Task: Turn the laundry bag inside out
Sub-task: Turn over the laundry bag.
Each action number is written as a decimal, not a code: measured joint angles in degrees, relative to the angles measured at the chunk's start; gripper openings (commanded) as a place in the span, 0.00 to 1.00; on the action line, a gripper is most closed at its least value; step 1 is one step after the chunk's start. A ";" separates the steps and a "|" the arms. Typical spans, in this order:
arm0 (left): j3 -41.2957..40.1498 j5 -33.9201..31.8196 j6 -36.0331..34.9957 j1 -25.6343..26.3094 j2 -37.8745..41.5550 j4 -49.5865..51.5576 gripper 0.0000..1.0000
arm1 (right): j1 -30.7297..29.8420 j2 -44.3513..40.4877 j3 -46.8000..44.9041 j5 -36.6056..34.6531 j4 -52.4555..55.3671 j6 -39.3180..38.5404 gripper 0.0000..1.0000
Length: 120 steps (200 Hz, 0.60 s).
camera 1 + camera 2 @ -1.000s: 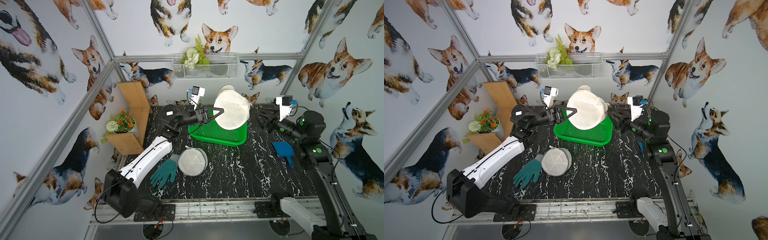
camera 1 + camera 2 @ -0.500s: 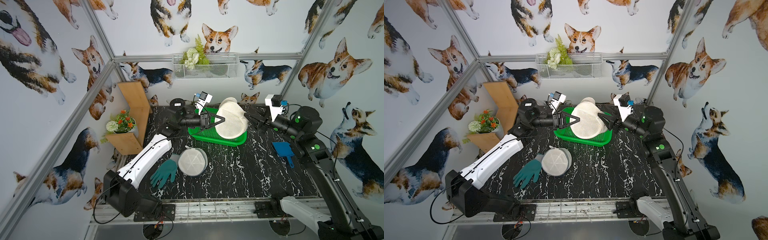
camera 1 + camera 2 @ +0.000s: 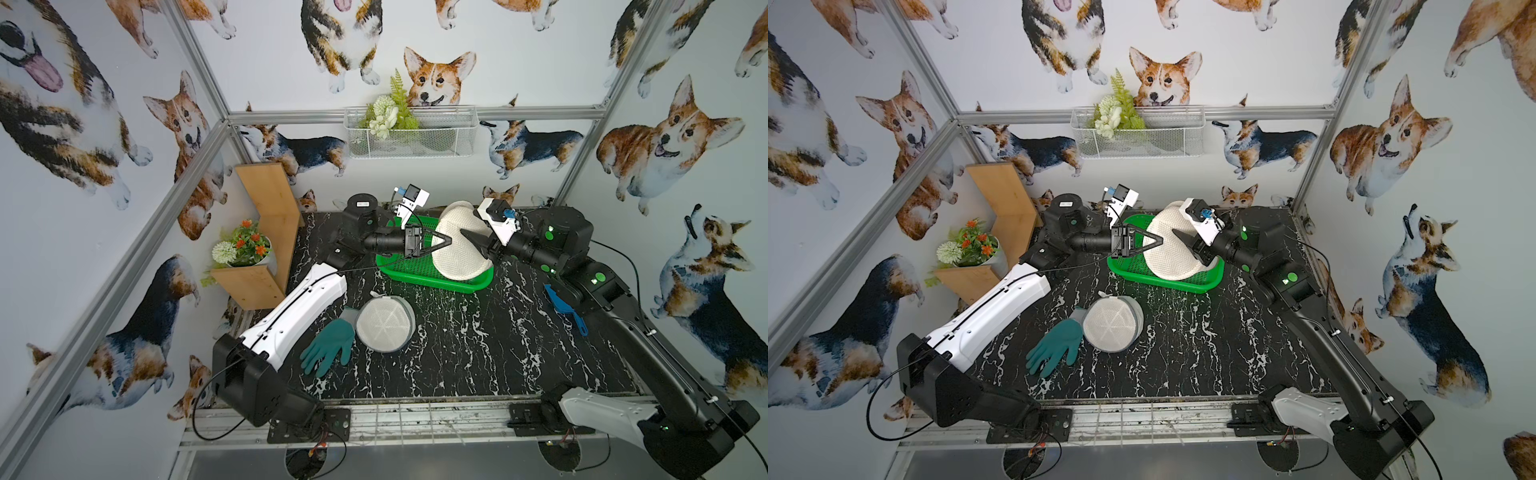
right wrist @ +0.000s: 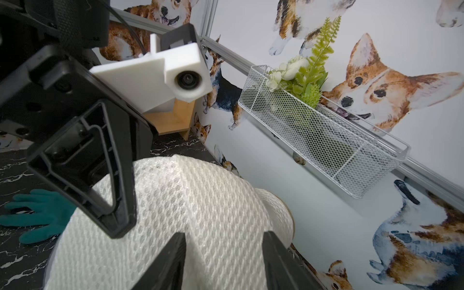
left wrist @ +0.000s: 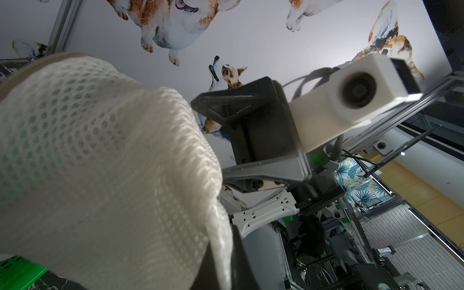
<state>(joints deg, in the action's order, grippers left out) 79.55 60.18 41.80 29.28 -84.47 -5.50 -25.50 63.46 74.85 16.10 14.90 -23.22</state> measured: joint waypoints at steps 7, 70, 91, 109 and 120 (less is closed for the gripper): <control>0.02 0.00 -0.02 0.00 0.00 0.20 0.00 | 0.00 -0.02 -0.20 -1.16 0.00 -0.42 0.44; 0.50 -0.20 -2.21 0.04 0.04 2.82 0.00 | -0.11 -0.42 -1.25 -4.76 -0.83 -1.11 0.00; 2.49 -1.07 -8.31 0.17 0.44 9.01 0.00 | 0.57 -0.59 -0.96 -4.70 -1.81 1.11 0.00; 5.70 -2.91 -16.92 0.81 0.59 17.07 0.00 | 2.95 -0.11 0.39 -3.23 -1.84 4.35 0.00; 7.96 -4.68 -23.15 1.53 0.59 22.38 0.00 | 5.05 0.76 1.55 -1.25 -1.68 6.69 0.00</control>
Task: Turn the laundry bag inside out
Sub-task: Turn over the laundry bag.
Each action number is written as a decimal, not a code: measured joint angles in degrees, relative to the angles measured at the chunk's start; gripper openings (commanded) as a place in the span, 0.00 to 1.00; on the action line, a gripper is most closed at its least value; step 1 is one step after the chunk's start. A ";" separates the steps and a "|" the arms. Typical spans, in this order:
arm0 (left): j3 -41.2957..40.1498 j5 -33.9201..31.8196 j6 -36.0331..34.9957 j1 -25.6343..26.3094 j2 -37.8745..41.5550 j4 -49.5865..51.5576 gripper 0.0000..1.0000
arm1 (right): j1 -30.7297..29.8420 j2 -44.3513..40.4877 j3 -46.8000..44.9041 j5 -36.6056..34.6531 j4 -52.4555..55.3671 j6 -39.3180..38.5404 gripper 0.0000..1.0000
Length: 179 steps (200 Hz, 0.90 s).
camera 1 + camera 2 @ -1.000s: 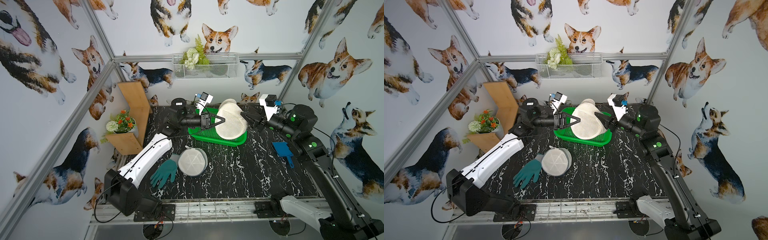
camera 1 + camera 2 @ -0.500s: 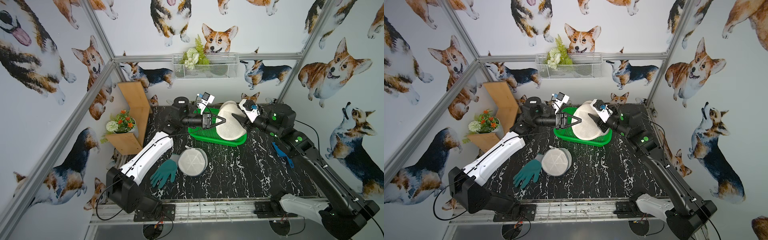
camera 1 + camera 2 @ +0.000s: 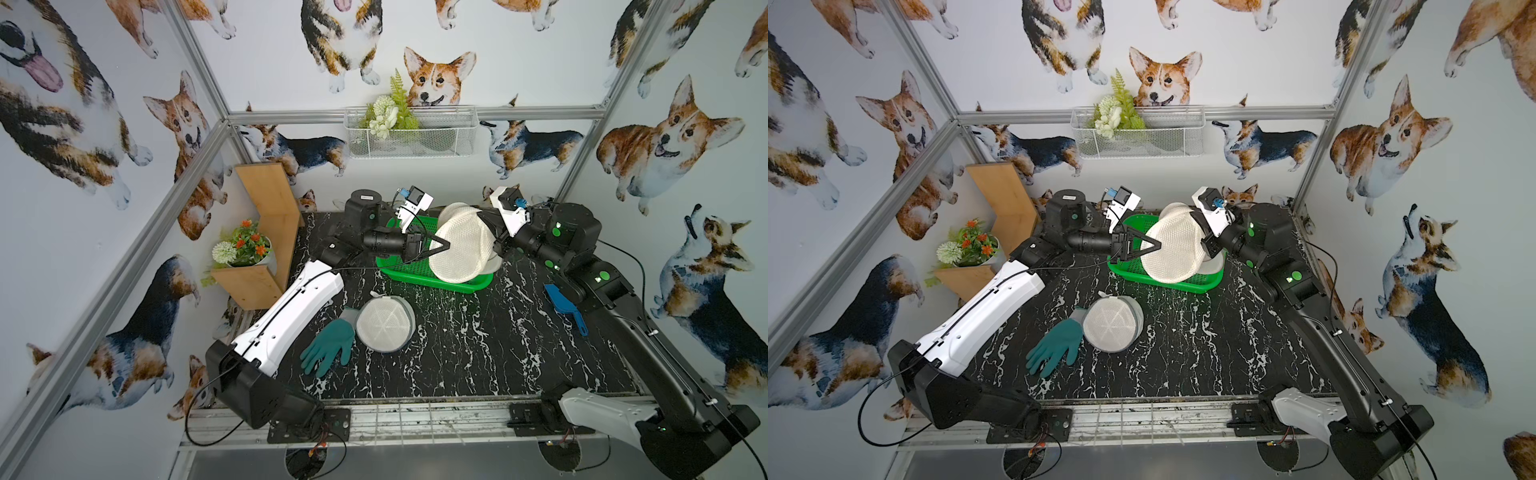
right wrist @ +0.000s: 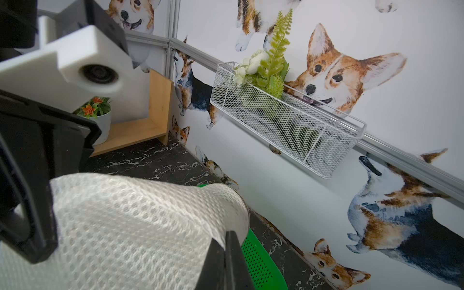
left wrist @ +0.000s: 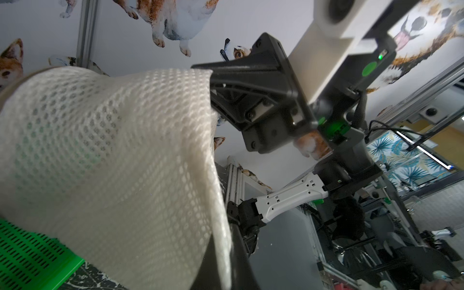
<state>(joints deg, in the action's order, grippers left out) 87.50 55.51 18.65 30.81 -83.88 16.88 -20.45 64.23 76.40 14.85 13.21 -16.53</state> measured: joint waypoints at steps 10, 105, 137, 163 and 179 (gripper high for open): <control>1.73 -2.03 -6.80 0.87 0.09 4.52 0.00 | 1.75 1.31 1.11 2.16 0.52 1.95 0.00; -11.50 -10.99 -11.41 0.52 9.81 -5.25 0.00 | 15.52 -0.81 -5.79 21.38 3.28 24.55 0.62; -17.81 -8.57 5.86 0.22 9.51 -22.86 0.00 | 20.17 -9.31 -13.11 27.52 -8.33 32.13 0.68; -18.86 -6.73 17.44 0.15 8.63 -35.52 0.00 | 22.25 -12.81 -19.08 28.55 -13.55 33.88 0.68; -18.64 -5.20 22.43 0.04 8.11 -41.35 0.00 | 22.45 -14.08 -22.32 27.52 -14.36 33.48 0.69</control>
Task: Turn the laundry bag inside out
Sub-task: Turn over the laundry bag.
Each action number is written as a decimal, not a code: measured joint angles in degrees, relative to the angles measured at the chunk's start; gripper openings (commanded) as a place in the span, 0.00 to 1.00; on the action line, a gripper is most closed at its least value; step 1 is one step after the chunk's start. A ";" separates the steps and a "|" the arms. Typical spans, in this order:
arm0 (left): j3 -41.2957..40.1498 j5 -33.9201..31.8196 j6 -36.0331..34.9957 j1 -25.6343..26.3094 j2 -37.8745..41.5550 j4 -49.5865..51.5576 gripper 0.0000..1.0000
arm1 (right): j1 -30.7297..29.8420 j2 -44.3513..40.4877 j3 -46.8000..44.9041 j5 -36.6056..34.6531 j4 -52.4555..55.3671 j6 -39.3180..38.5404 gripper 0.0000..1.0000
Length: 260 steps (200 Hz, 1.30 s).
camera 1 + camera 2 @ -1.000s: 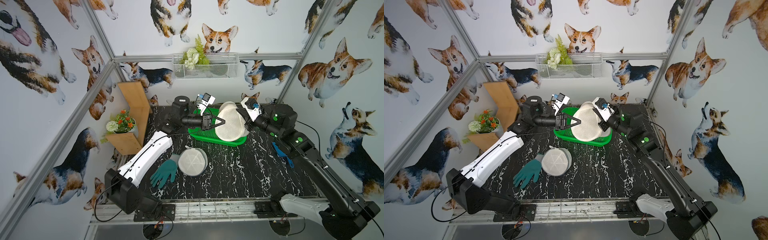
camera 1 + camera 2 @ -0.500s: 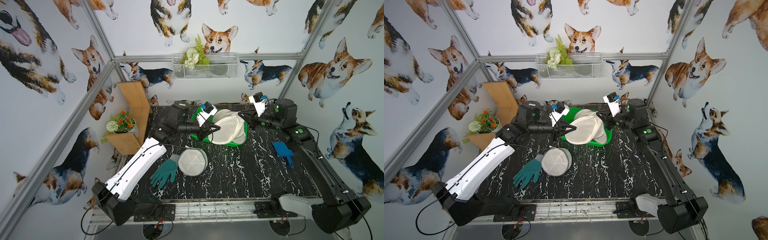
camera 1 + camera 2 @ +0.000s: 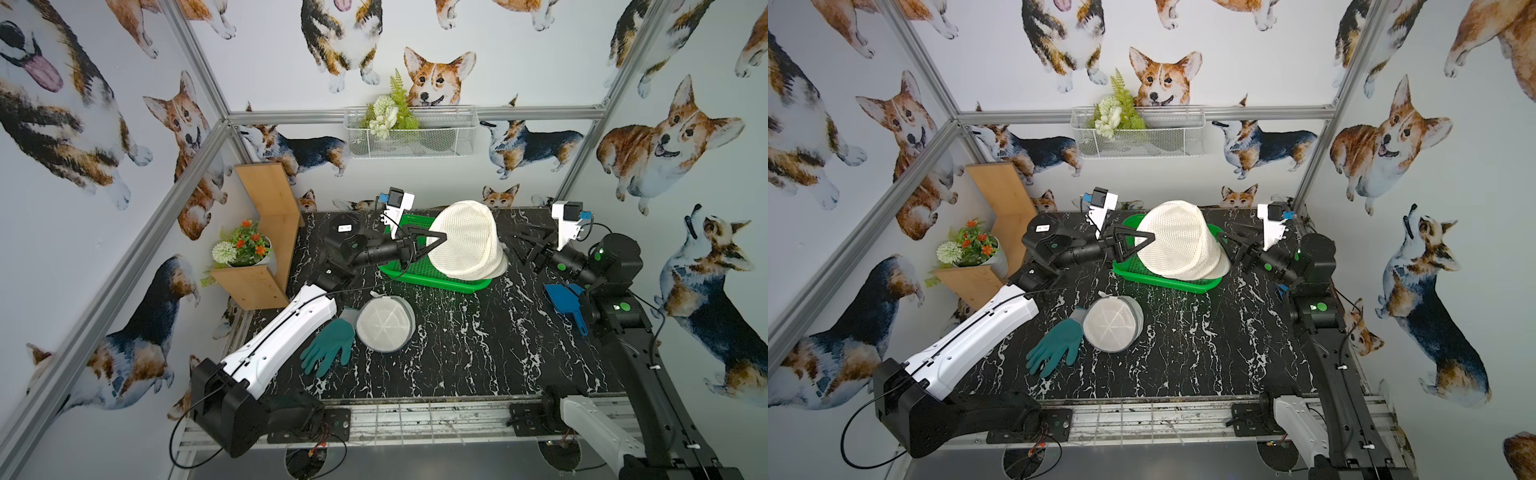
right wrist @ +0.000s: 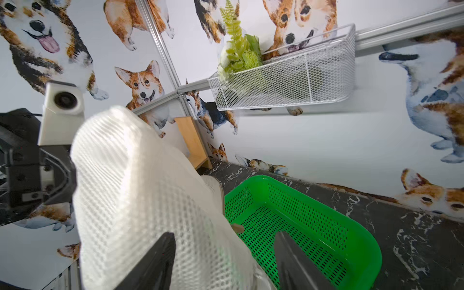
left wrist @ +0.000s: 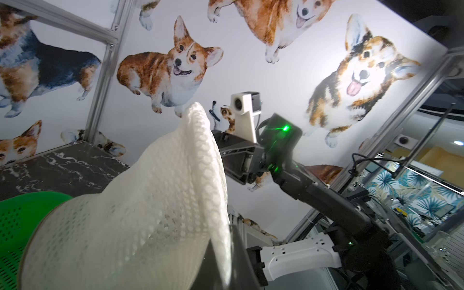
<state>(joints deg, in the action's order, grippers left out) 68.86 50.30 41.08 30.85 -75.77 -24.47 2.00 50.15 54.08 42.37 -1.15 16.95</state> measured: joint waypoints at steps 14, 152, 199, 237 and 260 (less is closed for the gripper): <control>0.26 0.68 3.56 0.00 -0.44 -3.50 0.00 | 0.02 -1.81 -2.86 -0.44 -1.33 -1.51 0.70; 2.54 2.45 27.56 0.28 -7.28 -29.33 0.00 | -1.99 -0.20 -7.54 14.84 -12.79 -9.01 0.14; 4.11 -1.73 36.54 2.23 -11.69 -40.28 0.00 | -10.56 -0.79 -12.98 10.10 -16.55 -6.78 0.08; 4.68 -6.12 37.31 3.28 -11.43 -37.24 0.00 | -12.85 -3.08 -14.10 -5.60 -14.75 -6.86 0.56; 4.55 -9.92 34.25 3.21 -8.98 -29.18 0.00 | -12.00 -6.84 -10.23 -17.11 -9.81 -11.85 0.69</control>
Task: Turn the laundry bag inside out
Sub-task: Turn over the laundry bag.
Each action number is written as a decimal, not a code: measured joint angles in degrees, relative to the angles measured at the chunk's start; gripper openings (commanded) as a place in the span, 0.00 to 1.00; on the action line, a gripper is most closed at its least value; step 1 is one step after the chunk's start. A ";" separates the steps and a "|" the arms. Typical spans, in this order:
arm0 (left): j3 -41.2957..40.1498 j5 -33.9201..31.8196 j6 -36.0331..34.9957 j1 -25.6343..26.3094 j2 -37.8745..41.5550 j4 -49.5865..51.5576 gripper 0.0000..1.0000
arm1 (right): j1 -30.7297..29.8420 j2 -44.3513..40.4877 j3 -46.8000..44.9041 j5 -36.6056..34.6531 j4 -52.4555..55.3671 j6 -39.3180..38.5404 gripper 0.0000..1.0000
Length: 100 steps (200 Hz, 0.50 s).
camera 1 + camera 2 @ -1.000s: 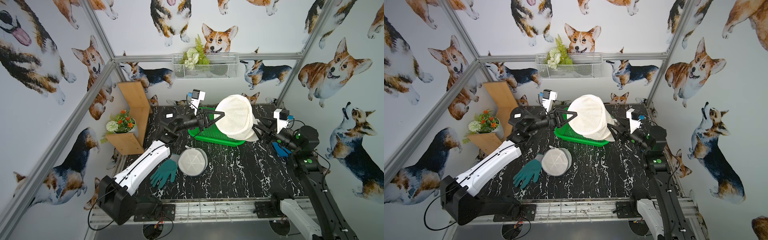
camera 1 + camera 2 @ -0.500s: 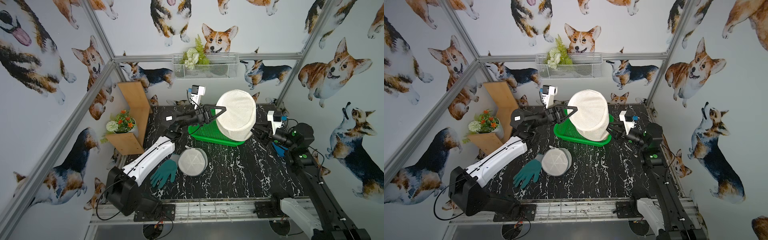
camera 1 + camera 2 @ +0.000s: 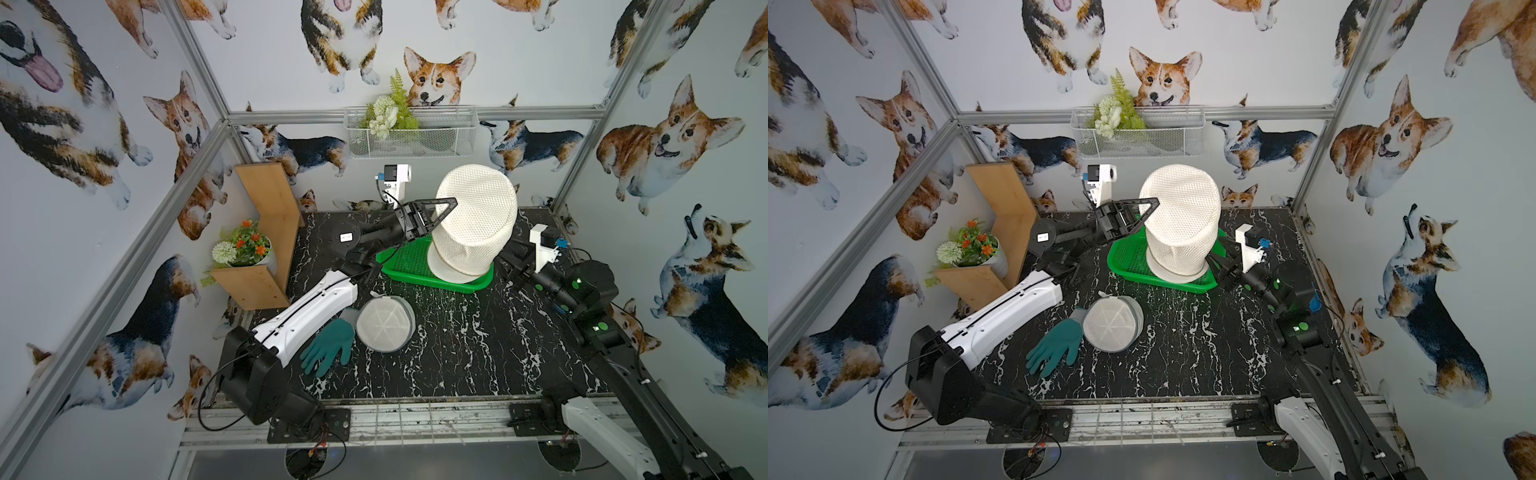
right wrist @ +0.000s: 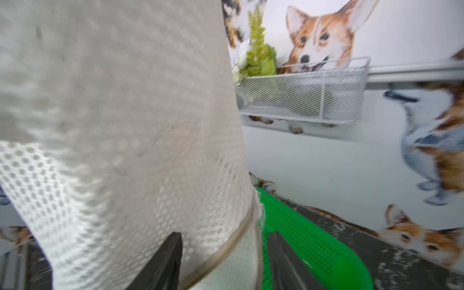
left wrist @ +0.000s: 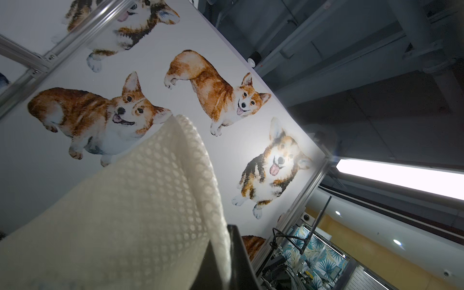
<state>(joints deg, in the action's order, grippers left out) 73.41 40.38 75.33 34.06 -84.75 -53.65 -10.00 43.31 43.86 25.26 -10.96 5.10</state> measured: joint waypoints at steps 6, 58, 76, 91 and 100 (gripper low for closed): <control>-0.24 -0.85 -0.68 0.04 0.63 2.14 0.00 | 0.50 -0.94 0.83 -2.32 1.11 -1.44 0.71; -2.56 -5.09 -2.75 0.04 1.75 12.02 0.00 | 1.38 -4.07 3.26 0.61 6.97 -10.12 0.75; -2.45 -5.29 -2.78 0.04 1.73 12.59 0.00 | 0.68 -1.84 3.63 4.85 6.67 -10.03 0.73; -2.43 -5.31 -2.78 0.04 1.73 12.76 0.00 | -0.09 0.11 3.54 6.29 5.92 -9.60 0.69; -2.43 -5.31 -2.75 0.04 1.77 12.81 0.00 | -0.28 1.01 3.45 6.80 5.09 -9.42 0.64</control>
<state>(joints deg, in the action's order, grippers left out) 70.98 35.07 72.58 34.11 -82.98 -40.84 -10.28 44.31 47.31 32.05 -5.87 -4.32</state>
